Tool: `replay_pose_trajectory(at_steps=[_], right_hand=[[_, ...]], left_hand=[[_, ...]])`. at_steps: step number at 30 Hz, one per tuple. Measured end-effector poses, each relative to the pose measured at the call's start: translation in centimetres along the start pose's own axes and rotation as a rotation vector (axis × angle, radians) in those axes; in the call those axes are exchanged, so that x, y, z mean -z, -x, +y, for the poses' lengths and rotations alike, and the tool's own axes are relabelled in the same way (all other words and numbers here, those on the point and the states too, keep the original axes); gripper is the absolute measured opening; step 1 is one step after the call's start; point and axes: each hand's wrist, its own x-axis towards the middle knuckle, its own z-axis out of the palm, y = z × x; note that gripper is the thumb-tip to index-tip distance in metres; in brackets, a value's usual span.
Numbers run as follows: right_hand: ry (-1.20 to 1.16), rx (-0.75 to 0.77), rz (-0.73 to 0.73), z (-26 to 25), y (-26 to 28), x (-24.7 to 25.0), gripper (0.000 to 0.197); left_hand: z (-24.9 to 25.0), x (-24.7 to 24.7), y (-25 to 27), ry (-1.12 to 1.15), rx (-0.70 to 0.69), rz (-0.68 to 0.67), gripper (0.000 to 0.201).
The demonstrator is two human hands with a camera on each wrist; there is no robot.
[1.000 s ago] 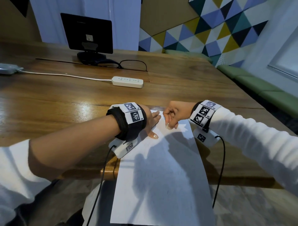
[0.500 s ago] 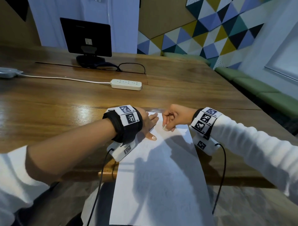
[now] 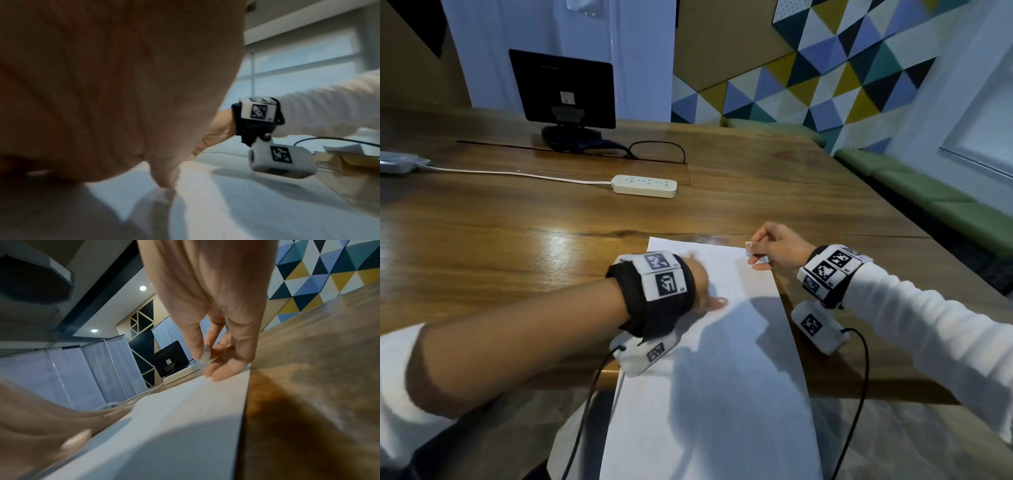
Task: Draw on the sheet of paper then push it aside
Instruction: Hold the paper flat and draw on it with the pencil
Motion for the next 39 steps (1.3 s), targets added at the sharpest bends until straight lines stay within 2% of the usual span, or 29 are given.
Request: replay_pose_trajectory(at_steps=[2,5,7,8,9,10,11,14,16,17,18,19,22,25,27,30,32,34,35,37,38,39], right_hand=[[-0.002,-0.006,-0.010,0.1,0.1,0.3,0.015],[-0.034,-0.011,0.009,0.5,0.0,0.2,0.015],[-0.046,-0.017,0.013,0.5,-0.1,0.2,0.014],[-0.034,-0.017,0.006,0.4,0.0,0.2,0.014],[-0.016,-0.019,-0.006,0.4,0.0,0.3,0.013],[0.002,-0.021,-0.023,0.4,0.0,0.4,0.012],[0.015,-0.024,-0.038,0.3,0.1,0.5,0.012],[0.056,-0.009,-0.072,0.1,0.2,0.5,0.013],[0.126,0.007,-0.105,-0.6,0.1,0.3,0.012],[0.171,0.012,-0.114,-0.9,0.0,0.2,0.011],[0.214,0.015,-0.110,-1.2,-0.2,0.1,0.010],[0.241,0.013,-0.091,-1.4,-0.3,-0.2,0.010],[0.245,-0.026,0.065,-1.2,-1.1,-0.9,0.014],[0.334,-0.116,0.238,-0.6,-1.7,-0.7,0.014],[0.336,-0.177,0.259,-0.3,-2.0,-0.3,0.010],[0.096,-0.250,0.235,-0.4,-1.5,0.3,0.010],[0.012,-0.266,0.174,-0.4,-0.8,0.7,0.016],[0.070,-0.213,0.073,-0.3,-0.3,1.2,0.015],[0.140,-0.173,0.024,-0.4,-0.1,1.4,0.009],[0.266,-0.080,-0.055,-0.5,0.2,2.0,0.013],[0.305,-0.040,-0.079,-0.6,0.3,2.1,0.018],[0.340,-0.003,-0.085,-0.7,0.4,2.3,0.020]], left_hand=[[-1.0,0.6,1.1,-0.064,0.095,-0.016,0.056],[-1.4,-0.5,0.8,-0.086,0.088,0.063,0.079],[-0.6,-1.6,-0.7,-0.049,-0.170,0.104,0.075],[-0.2,-1.8,-1.0,-0.056,-0.289,0.063,0.070],[-0.1,-1.9,-1.2,-0.038,-0.343,0.021,0.067],[-0.3,-1.9,-1.4,-0.016,-0.311,-0.008,0.067],[-0.8,-1.8,-1.4,-0.004,-0.223,-0.016,0.069],[-2.8,-0.4,-0.2,-0.068,0.136,-0.049,0.066],[-3.8,0.3,0.0,-0.143,0.229,-0.018,0.073],[-4.1,0.3,-0.5,-0.131,0.222,0.031,0.081],[-3.9,0.3,-1.1,-0.107,0.180,0.069,0.085],[-3.6,0.1,-2.1,-0.085,0.081,0.100,0.084],[-1.5,0.2,-3.5,-0.064,-0.215,0.025,0.072],[0.2,0.2,-4.7,-0.028,-0.314,0.013,0.069],[1.0,0.3,-5.1,0.005,-0.270,0.005,0.071],[1.1,0.9,-3.8,0.106,-0.046,0.085,0.073],[0.7,1.4,-2.6,0.126,0.041,0.067,0.054],[1.0,1.8,-1.2,0.038,0.042,0.031,0.045],[1.2,1.7,-0.7,-0.030,0.074,0.015,0.049],[1.5,1.4,-0.9,-0.079,0.218,0.030,0.080],[1.3,1.2,-1.8,-0.061,0.241,0.063,0.095],[1.1,1.1,-2.8,-0.042,0.201,0.101,0.102]])
